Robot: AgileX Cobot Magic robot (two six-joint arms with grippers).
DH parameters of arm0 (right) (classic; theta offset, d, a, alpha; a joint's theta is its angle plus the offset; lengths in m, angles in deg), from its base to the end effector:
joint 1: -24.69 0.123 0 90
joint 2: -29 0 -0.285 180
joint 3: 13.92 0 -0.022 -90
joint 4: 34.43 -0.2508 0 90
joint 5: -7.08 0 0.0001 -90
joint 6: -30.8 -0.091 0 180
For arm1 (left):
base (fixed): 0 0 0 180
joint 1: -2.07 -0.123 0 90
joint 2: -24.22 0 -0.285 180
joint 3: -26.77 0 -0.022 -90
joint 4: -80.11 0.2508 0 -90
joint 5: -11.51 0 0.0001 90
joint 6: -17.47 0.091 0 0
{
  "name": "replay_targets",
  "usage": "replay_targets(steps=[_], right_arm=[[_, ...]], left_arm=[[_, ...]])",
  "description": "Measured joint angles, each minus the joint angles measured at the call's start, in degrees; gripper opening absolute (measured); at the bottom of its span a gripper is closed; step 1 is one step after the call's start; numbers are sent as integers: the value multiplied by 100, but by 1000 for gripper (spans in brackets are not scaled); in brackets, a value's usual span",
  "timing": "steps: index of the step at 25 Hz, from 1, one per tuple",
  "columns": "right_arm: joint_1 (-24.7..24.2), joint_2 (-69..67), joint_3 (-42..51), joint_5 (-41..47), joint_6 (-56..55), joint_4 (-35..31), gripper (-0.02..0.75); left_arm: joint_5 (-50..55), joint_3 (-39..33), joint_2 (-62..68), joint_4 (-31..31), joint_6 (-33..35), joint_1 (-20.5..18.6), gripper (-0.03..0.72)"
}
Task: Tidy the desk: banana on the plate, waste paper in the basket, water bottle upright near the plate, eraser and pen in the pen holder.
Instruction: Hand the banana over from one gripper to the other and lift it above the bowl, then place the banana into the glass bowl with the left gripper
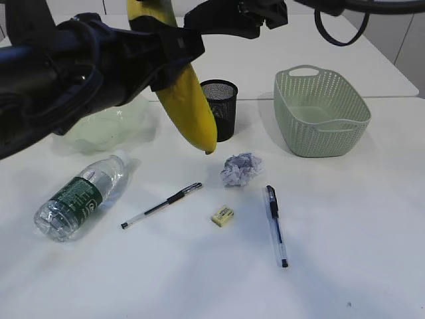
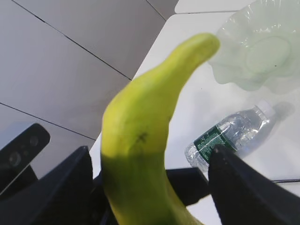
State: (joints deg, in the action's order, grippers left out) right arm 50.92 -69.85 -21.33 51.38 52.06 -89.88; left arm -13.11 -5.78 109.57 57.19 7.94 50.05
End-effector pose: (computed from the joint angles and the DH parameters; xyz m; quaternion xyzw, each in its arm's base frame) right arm 0.2991 0.2058 0.3826 -0.1599 0.8255 0.4405 0.3147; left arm 0.2106 -0.2117 0.3012 0.0570 0.7348 -0.3797 0.5592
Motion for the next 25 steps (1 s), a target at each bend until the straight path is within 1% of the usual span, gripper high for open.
replay_targets(steps=[4,7,10,12,14,15,17,19,22,23,25], right_arm=[[0,20,0,10,104,3,575],[0,84,0,-1,155,160,575],[-47,167,0,-1,80,477,576],[-128,203,0,21,-230,886,576],[-263,201,0,117,-697,1470,576],[-317,201,0,197,-920,1888,576],[-396,201,0,449,-1545,2809,576],[-436,201,0,742,-2187,3914,576],[-455,201,0,1254,-3008,5420,576],[-465,201,0,1425,-3168,5871,576],[-465,205,65,1668,-3345,6552,576]], left_arm=[[12,0,0,-10,0,-306,302],[162,0,0,-21,0,-596,302],[391,0,0,-57,0,-933,302],[481,0,0,-70,0,-1193,302],[544,0,0,-79,0,-1426,302],[566,0,0,-79,0,-1549,302],[577,0,0,-79,0,-1775,302],[577,0,0,-92,0,-2007,302],[564,0,0,-266,0,-2326,302],[523,0,0,-377,0,-2414,302],[363,0,0,-621,0,-2531,302]])
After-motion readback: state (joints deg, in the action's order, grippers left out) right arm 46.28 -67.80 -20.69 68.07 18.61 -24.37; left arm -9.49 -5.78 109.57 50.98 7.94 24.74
